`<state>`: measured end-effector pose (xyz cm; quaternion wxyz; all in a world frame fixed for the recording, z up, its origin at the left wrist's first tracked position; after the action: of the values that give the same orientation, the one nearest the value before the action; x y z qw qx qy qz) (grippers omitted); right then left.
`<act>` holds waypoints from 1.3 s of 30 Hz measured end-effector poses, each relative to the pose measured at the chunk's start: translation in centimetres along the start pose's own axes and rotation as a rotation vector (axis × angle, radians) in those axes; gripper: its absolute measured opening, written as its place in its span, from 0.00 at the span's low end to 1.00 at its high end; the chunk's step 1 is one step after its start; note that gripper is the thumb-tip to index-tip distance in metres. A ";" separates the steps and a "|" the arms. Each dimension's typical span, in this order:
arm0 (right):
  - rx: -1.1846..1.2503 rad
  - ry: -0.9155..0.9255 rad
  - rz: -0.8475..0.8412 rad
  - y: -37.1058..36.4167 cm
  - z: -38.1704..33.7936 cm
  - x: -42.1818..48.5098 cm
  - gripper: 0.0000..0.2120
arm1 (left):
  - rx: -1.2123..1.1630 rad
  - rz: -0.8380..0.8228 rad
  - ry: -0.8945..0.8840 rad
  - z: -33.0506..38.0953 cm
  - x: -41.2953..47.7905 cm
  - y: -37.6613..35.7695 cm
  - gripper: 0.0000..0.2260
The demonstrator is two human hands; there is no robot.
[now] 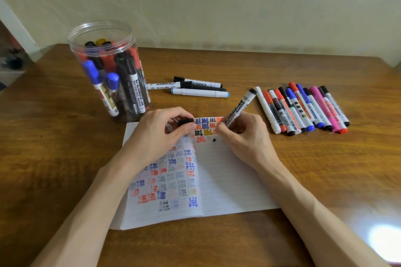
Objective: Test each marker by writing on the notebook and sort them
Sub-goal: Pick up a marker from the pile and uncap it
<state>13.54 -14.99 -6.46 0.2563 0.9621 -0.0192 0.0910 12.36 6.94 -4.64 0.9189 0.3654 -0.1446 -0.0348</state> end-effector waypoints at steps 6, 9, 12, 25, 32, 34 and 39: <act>0.401 -0.108 0.053 1.1 -1.0 0.0 0.05 | -0.129 0.089 -0.024 1.0 -0.1 0.2 0.18; 0.550 -0.128 0.003 1.4 -1.3 0.0 0.03 | -0.131 0.118 -0.021 1.0 -0.1 0.3 0.17; 0.583 -0.113 -0.034 1.3 -1.6 -0.1 0.05 | -0.126 0.139 -0.038 1.1 -0.2 0.3 0.14; 0.485 0.038 -0.181 0.7 -1.9 -0.9 0.08 | -0.151 0.124 -0.059 2.0 -0.5 0.1 0.11; 0.743 -0.219 -0.264 1.1 -1.7 -0.4 0.16 | -0.182 0.156 -0.046 1.7 -0.3 0.6 0.14; 0.741 -0.223 -0.215 1.8 -1.5 0.0 0.14 | -0.206 0.175 -0.032 1.5 -0.2 0.9 0.13; 0.404 0.013 -0.170 3.3 -1.0 0.3 0.09 | -0.206 0.199 0.005 1.1 -0.4 0.9 0.11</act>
<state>13.44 -17.32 -3.94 0.0651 0.9915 0.0822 0.0774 11.62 6.94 -3.40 0.9508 0.2529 -0.1736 0.0425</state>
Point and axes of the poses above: each hand's wrist, its own x-axis towards the middle knuckle, its own y-axis out of the back of the hand, z = x × y, the point moved 2 cm from there along x, towards the middle knuckle, and after that the axes turned 4 degrees about z, right-handed, at the moved point
